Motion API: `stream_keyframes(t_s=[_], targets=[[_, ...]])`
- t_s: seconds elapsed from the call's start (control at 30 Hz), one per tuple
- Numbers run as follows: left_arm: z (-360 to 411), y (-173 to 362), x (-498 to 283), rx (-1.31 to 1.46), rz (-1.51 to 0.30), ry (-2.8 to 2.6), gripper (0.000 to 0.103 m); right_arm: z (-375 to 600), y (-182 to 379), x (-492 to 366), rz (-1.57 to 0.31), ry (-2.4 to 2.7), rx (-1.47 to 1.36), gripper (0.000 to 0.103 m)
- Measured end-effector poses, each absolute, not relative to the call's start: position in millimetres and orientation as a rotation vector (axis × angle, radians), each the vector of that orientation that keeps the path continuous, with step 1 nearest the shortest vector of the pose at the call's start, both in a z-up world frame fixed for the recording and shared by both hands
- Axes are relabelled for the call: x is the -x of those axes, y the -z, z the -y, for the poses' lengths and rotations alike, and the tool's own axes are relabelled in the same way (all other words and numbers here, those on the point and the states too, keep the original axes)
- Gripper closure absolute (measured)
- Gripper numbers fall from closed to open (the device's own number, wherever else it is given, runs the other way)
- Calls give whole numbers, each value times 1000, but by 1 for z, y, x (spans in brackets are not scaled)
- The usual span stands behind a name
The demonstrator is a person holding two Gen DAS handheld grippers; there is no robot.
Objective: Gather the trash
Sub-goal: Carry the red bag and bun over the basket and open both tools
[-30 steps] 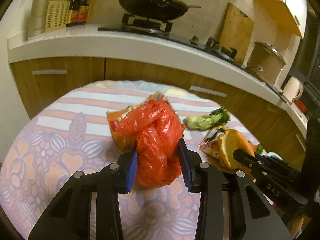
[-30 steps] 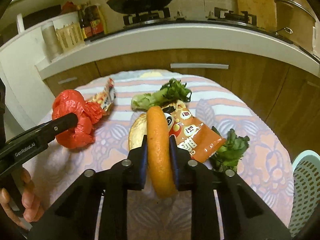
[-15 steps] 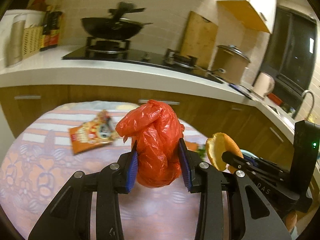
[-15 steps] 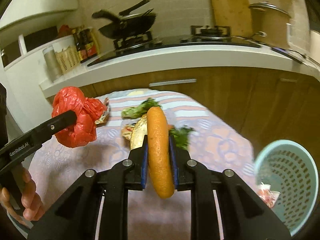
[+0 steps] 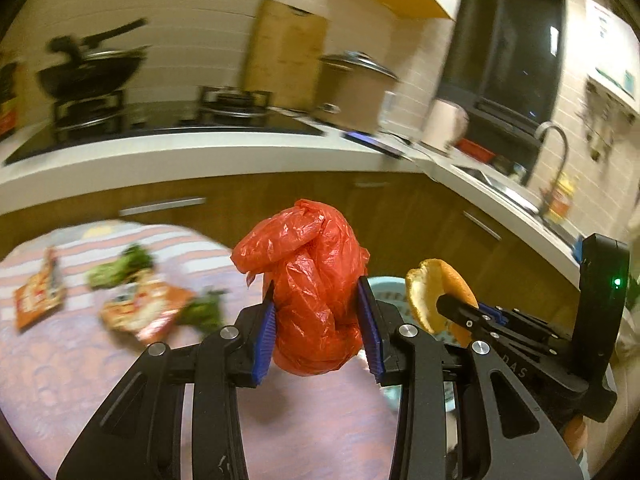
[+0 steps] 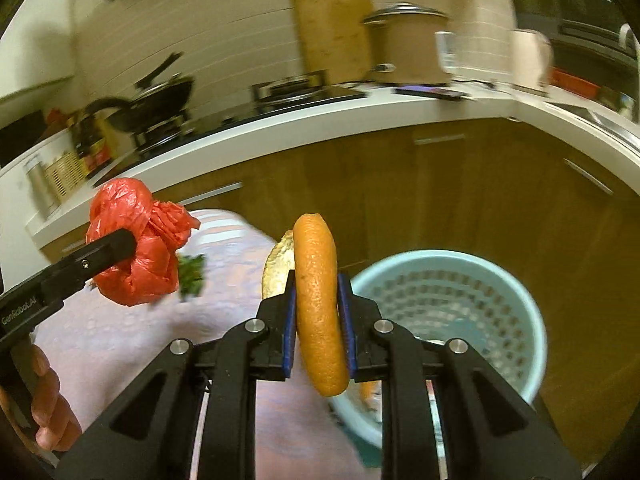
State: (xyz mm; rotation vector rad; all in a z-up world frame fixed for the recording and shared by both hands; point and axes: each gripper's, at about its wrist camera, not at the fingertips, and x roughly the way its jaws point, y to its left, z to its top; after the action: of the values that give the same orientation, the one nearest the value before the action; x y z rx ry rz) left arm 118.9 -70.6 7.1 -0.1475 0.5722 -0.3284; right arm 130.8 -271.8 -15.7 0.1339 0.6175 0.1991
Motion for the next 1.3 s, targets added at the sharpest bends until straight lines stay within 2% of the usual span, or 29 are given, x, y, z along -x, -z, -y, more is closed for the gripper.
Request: stream_keyframes(t_s=[0.23, 0.57, 0.73, 0.8, 0.83, 0.9, 0.97, 1.3], targets=[[140, 16, -149, 97, -648, 438, 68, 326, 31, -132, -656, -85, -181, 87], [198, 58, -179, 41, -796, 568, 67, 364, 69, -145, -762, -9, -238, 86], [205, 68, -184, 39, -821, 566, 65, 371, 79, -149, -797, 12, -260, 84], [206, 71, -186, 28, -836, 563, 60, 374, 83, -152, -820, 10, -280, 80], [206, 71, -187, 24, -845, 565, 53, 376, 87, -153, -832, 6, -293, 79], [204, 72, -187, 26, -849, 570, 50, 378, 89, -153, -839, 3, -312, 71], [198, 71, -185, 28, -843, 556, 46, 377, 87, -151, -834, 4, -311, 68], [159, 47, -172, 76, -766, 508, 45, 349, 60, -144, -771, -57, -263, 68]])
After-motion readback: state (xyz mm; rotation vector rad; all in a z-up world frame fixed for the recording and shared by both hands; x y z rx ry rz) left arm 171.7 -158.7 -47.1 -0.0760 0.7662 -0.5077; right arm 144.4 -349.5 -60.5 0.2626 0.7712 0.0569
